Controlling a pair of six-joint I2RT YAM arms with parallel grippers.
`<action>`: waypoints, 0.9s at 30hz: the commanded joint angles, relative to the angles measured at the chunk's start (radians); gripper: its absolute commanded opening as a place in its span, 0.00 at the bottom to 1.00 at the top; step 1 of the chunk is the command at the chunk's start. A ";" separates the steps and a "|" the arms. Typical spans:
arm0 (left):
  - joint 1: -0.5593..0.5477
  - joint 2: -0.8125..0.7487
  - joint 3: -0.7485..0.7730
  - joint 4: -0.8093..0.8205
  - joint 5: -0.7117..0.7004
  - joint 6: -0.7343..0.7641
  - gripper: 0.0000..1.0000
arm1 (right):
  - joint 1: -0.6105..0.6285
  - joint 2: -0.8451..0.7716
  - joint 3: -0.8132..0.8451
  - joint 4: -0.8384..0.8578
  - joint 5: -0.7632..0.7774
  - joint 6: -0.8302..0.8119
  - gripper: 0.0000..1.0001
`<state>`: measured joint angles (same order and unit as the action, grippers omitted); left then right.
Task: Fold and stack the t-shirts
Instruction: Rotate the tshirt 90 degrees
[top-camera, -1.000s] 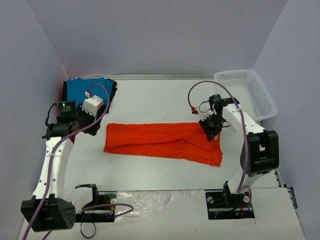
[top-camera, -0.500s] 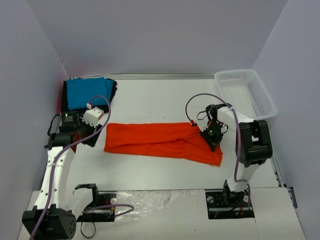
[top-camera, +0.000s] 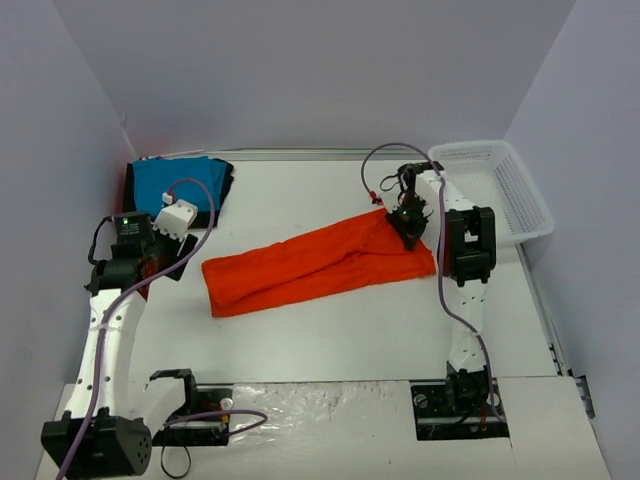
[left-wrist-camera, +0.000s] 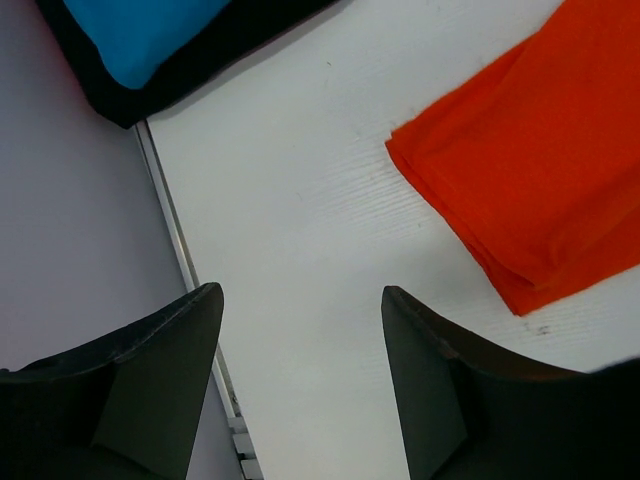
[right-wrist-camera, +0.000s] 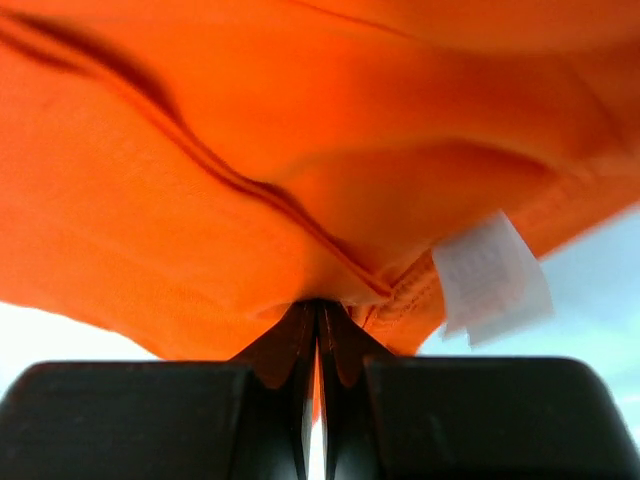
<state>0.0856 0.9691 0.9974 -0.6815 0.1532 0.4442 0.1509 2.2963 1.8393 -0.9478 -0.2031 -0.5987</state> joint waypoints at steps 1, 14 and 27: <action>0.008 0.046 0.053 0.051 -0.064 -0.009 0.63 | -0.001 0.205 0.246 0.087 -0.013 -0.007 0.00; 0.011 0.191 0.057 0.088 -0.144 -0.025 0.63 | 0.145 0.367 0.586 0.694 -0.087 -0.024 0.00; 0.011 0.151 0.040 0.099 -0.093 -0.045 0.63 | 0.269 0.007 0.269 1.052 0.392 -0.004 0.00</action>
<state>0.0875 1.1610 1.0229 -0.6003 0.0444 0.4255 0.4057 2.5416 2.1727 -0.0120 0.0933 -0.6361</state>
